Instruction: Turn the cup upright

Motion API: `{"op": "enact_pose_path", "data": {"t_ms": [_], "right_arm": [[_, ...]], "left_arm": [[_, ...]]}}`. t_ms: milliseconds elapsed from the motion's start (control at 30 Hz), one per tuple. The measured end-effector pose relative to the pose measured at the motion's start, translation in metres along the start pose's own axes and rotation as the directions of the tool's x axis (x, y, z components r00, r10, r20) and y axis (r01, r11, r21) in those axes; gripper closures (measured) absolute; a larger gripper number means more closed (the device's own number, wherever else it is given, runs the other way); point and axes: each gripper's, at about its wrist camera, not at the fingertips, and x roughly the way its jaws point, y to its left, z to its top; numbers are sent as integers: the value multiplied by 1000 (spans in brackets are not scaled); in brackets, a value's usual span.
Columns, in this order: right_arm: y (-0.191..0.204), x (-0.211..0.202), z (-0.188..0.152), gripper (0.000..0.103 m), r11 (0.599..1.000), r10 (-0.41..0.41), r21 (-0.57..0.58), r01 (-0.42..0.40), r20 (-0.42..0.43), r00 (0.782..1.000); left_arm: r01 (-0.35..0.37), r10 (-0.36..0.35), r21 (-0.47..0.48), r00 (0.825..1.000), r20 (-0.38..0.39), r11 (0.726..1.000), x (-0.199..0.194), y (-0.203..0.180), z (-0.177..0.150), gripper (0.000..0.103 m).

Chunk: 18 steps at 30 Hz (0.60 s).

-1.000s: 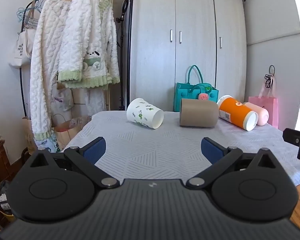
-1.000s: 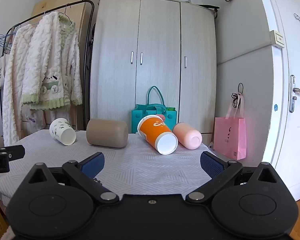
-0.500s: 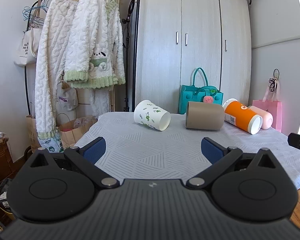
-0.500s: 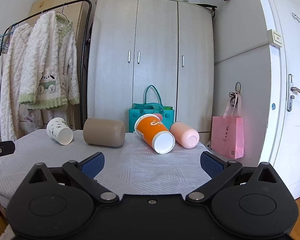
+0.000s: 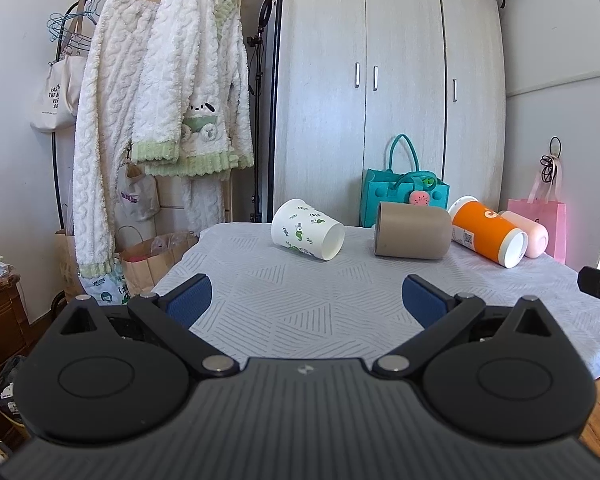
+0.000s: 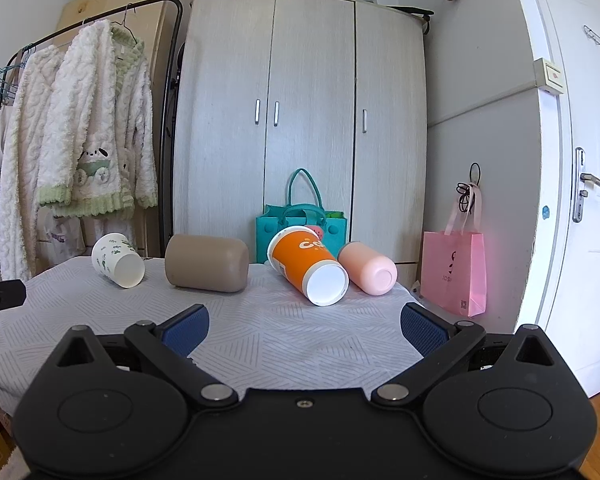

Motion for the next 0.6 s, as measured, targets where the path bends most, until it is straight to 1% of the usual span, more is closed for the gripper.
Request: {"op": "enact_pose_path", "data": {"t_ms": [433,600], "right_arm": [[0,2,-2,0,1000,1,-3,-1,-5,1000],[0,2,-2,0,1000,2,-6,-2,-5,1000]], "left_arm": [[-3,3,-3,1000,-7,1000,0,3,1,0],[5,-5,8,1000,9,1000,-3,2,1,0]]}}
